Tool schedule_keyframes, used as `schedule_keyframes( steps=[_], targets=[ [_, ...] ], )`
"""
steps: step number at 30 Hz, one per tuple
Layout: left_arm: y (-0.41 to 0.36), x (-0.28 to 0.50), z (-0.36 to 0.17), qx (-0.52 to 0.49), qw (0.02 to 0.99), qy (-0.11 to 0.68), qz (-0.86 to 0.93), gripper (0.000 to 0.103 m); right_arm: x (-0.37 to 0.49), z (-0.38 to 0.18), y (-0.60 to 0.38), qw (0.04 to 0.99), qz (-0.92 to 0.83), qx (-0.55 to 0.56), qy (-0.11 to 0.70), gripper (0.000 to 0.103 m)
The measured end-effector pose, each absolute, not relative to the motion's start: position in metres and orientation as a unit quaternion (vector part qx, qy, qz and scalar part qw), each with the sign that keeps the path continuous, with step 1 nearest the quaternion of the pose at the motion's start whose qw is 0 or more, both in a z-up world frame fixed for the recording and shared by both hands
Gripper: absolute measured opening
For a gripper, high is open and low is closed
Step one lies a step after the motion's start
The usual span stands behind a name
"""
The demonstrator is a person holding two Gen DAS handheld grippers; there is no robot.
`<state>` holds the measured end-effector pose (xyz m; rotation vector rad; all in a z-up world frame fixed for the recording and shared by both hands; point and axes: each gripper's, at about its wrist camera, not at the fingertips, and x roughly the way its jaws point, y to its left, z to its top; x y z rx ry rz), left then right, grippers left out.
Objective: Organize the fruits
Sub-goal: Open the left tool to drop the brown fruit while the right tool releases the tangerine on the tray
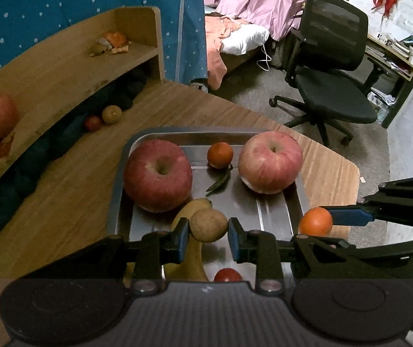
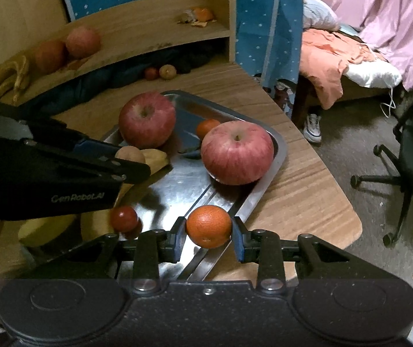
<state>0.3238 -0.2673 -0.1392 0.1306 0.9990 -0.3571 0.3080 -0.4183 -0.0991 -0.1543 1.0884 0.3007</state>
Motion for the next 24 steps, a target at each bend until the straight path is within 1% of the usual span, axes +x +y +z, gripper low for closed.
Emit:
schedule_keyframes(
  steps=[13, 15, 16, 18, 20, 21, 23, 24],
  targets=[
    [-0.276, 0.333, -0.143, 0.059, 0.857, 0.484, -0.167, 0.032, 0.321, -0.109, -0.42, 0.835, 0.159, -0.091, 0.518, 0.035],
    [-0.277, 0.334, -0.143, 0.061, 0.856, 0.485, -0.166, 0.033, 0.321, -0.11, -0.421, 0.836, 0.159, -0.09, 0.517, 0.036],
    [-0.277, 0.333, -0.143, 0.061, 0.856, 0.486, -0.166, 0.033, 0.321, -0.11, -0.421, 0.836, 0.16, -0.089, 0.517, 0.038],
    [-0.277, 0.333, -0.142, 0.06, 0.855, 0.487, -0.167, 0.04, 0.32, -0.109, -0.421, 0.837, 0.16, -0.087, 0.516, 0.04],
    [-0.276, 0.331, -0.14, 0.061, 0.857, 0.485, -0.165, 0.05, 0.317, -0.108, -0.42, 0.838, 0.159, -0.086, 0.515, 0.044],
    [-0.275, 0.33, -0.14, 0.061, 0.857, 0.484, -0.165, 0.052, 0.316, -0.107, -0.42, 0.839, 0.157, -0.086, 0.514, 0.046],
    [-0.272, 0.326, -0.137, 0.058, 0.859, 0.481, -0.163, 0.058, 0.312, -0.104, -0.42, 0.842, 0.152, -0.083, 0.511, 0.054],
    [-0.27, 0.324, -0.135, 0.056, 0.861, 0.479, -0.162, 0.061, 0.309, -0.101, -0.42, 0.844, 0.15, -0.08, 0.509, 0.057]
  ],
)
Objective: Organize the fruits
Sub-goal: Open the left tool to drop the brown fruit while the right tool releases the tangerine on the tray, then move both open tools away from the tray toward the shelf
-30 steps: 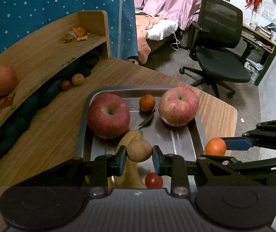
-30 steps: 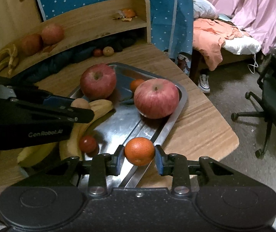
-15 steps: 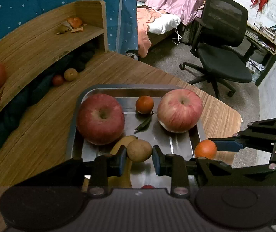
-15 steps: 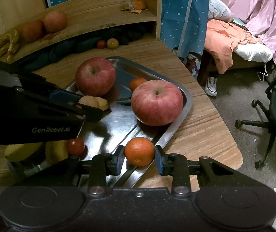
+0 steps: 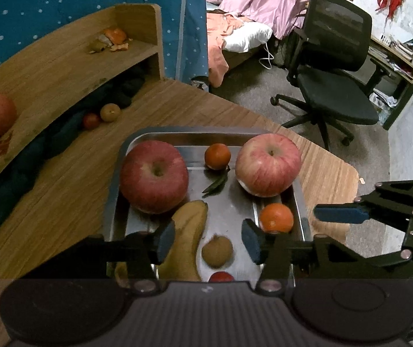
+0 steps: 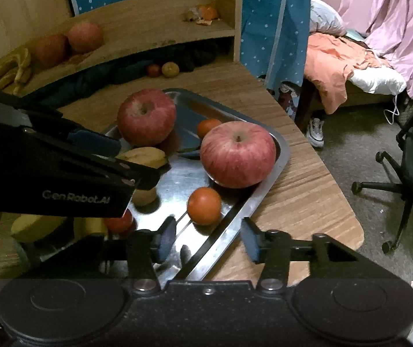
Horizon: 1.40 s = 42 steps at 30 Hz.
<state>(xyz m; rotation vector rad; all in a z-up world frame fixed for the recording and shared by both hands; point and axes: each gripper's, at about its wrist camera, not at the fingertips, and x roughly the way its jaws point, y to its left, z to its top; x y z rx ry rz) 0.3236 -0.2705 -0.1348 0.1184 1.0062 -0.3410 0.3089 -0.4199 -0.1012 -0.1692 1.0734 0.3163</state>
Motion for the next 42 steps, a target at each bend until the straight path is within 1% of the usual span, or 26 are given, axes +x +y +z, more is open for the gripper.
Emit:
schedule_keyframes(
  steps=[2, 3, 4, 5, 6, 8, 11, 15, 18, 24, 31, 42],
  targets=[
    [-0.266, 0.318, -0.13, 0.055, 0.865, 0.473, -0.159, 0.075, 0.303, -0.096, -0.419, 0.848, 0.144, -0.075, 0.505, 0.069],
    [-0.263, 0.315, -0.127, 0.055, 0.868, 0.469, -0.155, 0.08, 0.299, -0.093, -0.419, 0.849, 0.14, -0.072, 0.504, 0.073],
    [-0.26, 0.312, -0.124, 0.055, 0.87, 0.465, -0.152, 0.086, 0.296, -0.091, -0.418, 0.851, 0.136, -0.068, 0.503, 0.08],
    [-0.257, 0.308, -0.122, 0.056, 0.873, 0.461, -0.15, 0.089, 0.292, -0.088, -0.417, 0.853, 0.134, -0.066, 0.501, 0.084],
    [-0.254, 0.305, -0.119, 0.058, 0.874, 0.459, -0.148, 0.09, 0.288, -0.086, -0.415, 0.854, 0.13, -0.064, 0.499, 0.085],
    [-0.247, 0.298, -0.115, 0.06, 0.878, 0.455, -0.14, 0.098, 0.279, -0.082, -0.413, 0.855, 0.122, -0.064, 0.501, 0.091],
    [-0.23, 0.287, -0.108, 0.055, 0.882, 0.449, -0.13, 0.102, 0.263, -0.074, -0.409, 0.855, 0.108, -0.055, 0.505, 0.098],
    [-0.206, 0.272, -0.105, 0.044, 0.884, 0.451, -0.116, 0.103, 0.24, -0.068, -0.406, 0.844, 0.102, -0.029, 0.526, 0.098],
    [-0.185, 0.261, -0.107, 0.038, 0.882, 0.459, -0.102, 0.103, 0.223, -0.065, -0.399, 0.831, 0.095, -0.016, 0.548, 0.102],
    [-0.146, 0.237, -0.115, 0.032, 0.871, 0.486, -0.07, 0.103, 0.195, -0.066, -0.386, 0.805, 0.087, 0.018, 0.587, 0.102],
    [-0.109, 0.213, -0.122, 0.024, 0.858, 0.511, -0.032, 0.103, 0.188, -0.077, -0.368, 0.768, 0.097, 0.028, 0.632, 0.102],
    [-0.084, 0.205, -0.131, -0.001, 0.847, 0.531, 0.025, 0.103, 0.21, -0.073, -0.339, 0.758, 0.166, -0.005, 0.63, 0.102]
  ],
)
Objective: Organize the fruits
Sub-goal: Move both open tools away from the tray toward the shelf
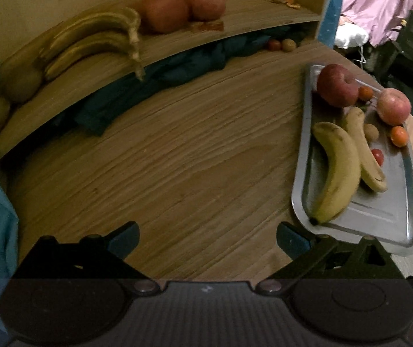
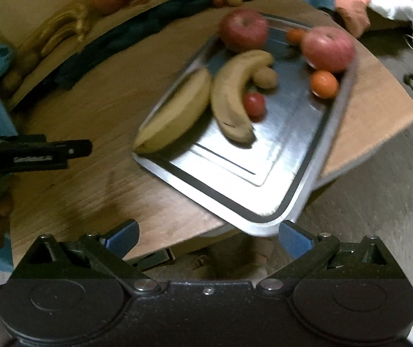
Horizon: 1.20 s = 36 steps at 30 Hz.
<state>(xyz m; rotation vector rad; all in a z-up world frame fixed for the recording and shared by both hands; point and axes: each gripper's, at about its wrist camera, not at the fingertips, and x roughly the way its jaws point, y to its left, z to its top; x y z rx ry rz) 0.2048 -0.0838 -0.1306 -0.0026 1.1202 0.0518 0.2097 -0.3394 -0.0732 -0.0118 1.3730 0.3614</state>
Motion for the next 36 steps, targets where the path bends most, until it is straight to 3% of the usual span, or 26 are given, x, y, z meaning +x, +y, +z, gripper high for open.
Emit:
schedule_keyframes(
  steps=[12, 20, 32, 36],
  targets=[
    [-0.111, 0.261, -0.132, -0.025, 0.844, 0.532, 0.068, 0.103, 0.287, -0.064, -0.339, 0.749, 0.267, -0.067, 0.603, 0.102],
    [-0.142, 0.338, -0.135, -0.058, 0.856, 0.505, 0.091, 0.103, 0.378, -0.039, -0.363, 0.808, 0.308, -0.094, 0.493, 0.102],
    [-0.172, 0.426, -0.14, -0.066, 0.876, 0.467, 0.105, 0.103, 0.515, -0.1, -0.366, 0.823, 0.307, -0.134, 0.46, 0.101],
    [-0.169, 0.434, -0.145, -0.077, 0.873, 0.467, 0.123, 0.103, 0.536, -0.12, -0.355, 0.811, 0.333, -0.127, 0.463, 0.091]
  ],
)
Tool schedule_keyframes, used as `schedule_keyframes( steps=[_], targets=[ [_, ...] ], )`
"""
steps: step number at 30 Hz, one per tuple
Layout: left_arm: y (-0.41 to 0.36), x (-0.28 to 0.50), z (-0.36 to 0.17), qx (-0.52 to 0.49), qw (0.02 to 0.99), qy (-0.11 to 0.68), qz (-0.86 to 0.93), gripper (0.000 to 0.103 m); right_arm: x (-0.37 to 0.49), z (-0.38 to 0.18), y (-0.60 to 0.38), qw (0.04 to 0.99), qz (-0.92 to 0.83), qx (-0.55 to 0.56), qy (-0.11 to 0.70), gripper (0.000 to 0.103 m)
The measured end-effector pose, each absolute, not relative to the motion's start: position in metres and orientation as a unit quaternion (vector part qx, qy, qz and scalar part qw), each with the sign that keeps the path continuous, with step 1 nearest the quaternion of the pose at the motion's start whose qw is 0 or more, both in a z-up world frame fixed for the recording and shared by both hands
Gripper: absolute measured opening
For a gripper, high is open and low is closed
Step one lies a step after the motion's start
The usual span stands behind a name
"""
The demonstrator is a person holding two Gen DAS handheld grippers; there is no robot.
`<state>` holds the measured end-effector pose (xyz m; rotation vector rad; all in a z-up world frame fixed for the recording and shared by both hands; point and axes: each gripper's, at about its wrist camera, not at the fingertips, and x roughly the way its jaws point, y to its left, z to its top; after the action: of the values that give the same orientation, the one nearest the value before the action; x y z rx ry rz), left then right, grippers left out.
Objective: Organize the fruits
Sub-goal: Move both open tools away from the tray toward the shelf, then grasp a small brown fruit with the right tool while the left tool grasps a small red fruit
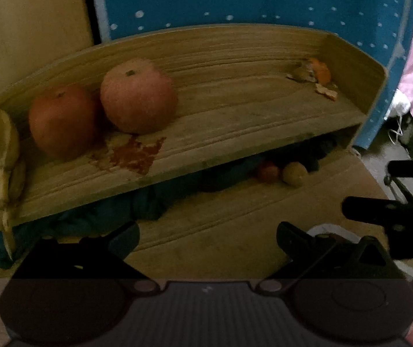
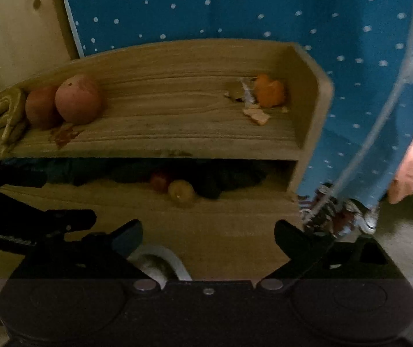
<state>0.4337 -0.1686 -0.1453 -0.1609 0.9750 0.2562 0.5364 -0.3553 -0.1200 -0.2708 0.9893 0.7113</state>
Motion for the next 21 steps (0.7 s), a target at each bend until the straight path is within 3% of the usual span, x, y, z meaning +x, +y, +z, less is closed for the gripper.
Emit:
schedule_keyframes(
  steps=[10, 15, 21],
  targets=[
    [-0.151, 0.439, -0.152, -0.131, 0.873, 0.452, 0.132, 0.103, 0.558, -0.152, -0.315, 0.787, 0.384, -0.136, 0.463, 0.059],
    [-0.15, 0.445, -0.152, -0.152, 0.877, 0.443, 0.111, 0.103, 0.563, -0.161, -0.305, 0.784, 0.389, -0.144, 0.461, 0.054],
    [-0.154, 0.449, -0.154, -0.182, 0.877, 0.438, 0.075, 0.1, 0.569, -0.166, -0.312, 0.787, 0.4, -0.129, 0.451, 0.04]
  ],
)
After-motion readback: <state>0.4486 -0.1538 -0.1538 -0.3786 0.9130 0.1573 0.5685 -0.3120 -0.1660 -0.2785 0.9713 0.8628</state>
